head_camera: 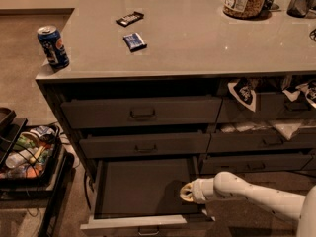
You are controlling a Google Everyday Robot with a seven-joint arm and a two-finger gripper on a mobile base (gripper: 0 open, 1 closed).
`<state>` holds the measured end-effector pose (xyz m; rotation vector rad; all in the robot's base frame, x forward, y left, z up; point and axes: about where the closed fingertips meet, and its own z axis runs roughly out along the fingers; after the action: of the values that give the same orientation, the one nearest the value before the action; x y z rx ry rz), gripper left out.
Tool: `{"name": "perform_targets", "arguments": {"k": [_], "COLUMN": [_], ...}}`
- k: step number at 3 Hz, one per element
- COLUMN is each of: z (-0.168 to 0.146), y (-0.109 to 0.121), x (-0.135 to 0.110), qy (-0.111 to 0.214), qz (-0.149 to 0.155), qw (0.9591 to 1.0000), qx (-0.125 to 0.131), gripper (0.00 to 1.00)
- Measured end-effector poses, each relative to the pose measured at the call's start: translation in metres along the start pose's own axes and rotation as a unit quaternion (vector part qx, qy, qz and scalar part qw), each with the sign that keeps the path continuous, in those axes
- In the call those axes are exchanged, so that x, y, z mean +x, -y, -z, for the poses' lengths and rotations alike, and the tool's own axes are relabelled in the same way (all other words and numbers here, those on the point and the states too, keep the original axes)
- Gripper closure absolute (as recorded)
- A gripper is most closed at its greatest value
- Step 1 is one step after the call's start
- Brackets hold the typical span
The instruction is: Open bottom drawer
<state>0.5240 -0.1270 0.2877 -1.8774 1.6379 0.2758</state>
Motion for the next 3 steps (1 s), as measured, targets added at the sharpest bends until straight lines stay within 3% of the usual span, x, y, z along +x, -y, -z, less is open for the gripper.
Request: {"name": "perform_targets", "arguments": {"k": [1, 2, 3], "z": [0.024, 0.053, 0.069], "y": [-0.006, -0.02, -0.024], "x": [-0.001, -0.005, -0.007], "qy": [-0.015, -0.026, -0.031], "qz": [0.0, 0.006, 0.007], "qw": [0.9995, 0.9943, 0.9865], "qx": [0.028, 0.103, 0.16], "gripper": [1.0, 1.0, 1.0]}}
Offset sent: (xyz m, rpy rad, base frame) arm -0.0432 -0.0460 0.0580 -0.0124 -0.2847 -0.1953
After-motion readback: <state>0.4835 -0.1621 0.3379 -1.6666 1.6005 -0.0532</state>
